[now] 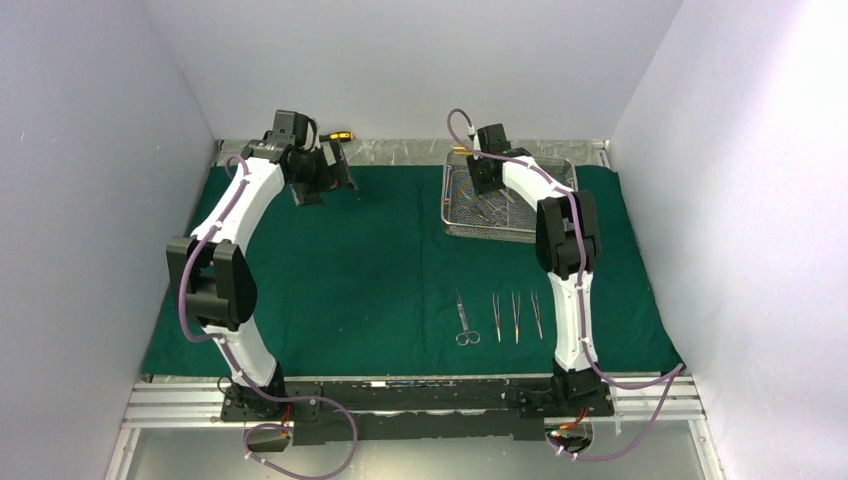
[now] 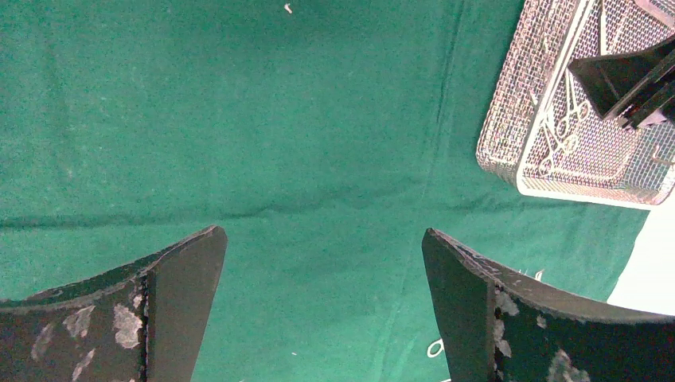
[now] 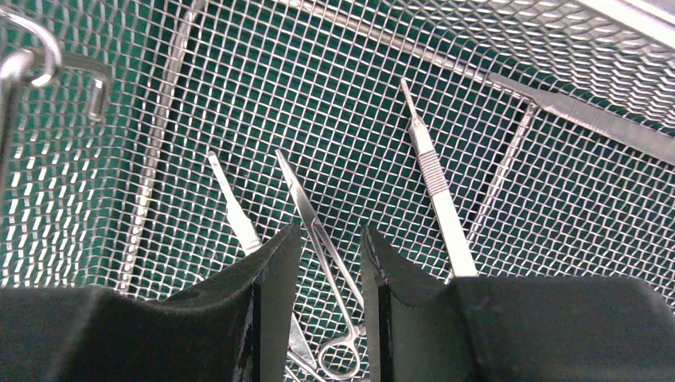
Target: Open and lay out the surgical kit
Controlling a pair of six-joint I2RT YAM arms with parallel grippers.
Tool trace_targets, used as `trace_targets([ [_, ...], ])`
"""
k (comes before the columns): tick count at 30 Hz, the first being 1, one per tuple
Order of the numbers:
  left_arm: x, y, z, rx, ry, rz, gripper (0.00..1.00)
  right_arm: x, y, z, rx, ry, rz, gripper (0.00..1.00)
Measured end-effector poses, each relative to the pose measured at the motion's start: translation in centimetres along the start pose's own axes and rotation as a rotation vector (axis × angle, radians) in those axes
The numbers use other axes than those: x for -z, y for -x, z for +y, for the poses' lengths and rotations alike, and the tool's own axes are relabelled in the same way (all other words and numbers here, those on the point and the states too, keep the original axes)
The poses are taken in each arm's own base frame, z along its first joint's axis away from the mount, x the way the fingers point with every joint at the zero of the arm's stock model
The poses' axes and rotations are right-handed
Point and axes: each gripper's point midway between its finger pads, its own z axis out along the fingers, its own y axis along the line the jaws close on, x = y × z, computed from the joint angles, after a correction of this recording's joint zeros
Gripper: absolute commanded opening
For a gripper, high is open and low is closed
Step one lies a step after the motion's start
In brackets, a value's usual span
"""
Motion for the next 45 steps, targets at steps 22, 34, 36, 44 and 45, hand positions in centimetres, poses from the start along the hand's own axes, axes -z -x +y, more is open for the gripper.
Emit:
trace_targets([
  [22, -0.6, 0.3, 0.7, 0.024, -0.005, 0.019, 0.99, -1.1, -1.4, -0.3, 0.063, 0.046, 0.054, 0.03],
  [34, -0.6, 0.3, 0.4, 0.026, -0.022, 0.026, 0.99, 2.2, 1.1, -2.9, 0.073, -0.078, -0.025, 0.02],
  [36, -0.6, 0.3, 0.4, 0.027, -0.025, 0.027, 0.99, 3.5, 2.4, -3.3, 0.065, -0.095, -0.069, 0.02],
  [44, -0.5, 0.3, 0.3, 0.026, -0.030, 0.028, 0.99, 7.0, 6.0, -4.0, 0.001, -0.130, -0.190, 0.03],
  [45, -0.5, 0.3, 0.3, 0.026, -0.031, 0.028, 0.99, 7.1, 6.0, -3.9, -0.012, -0.128, -0.192, 0.03],
])
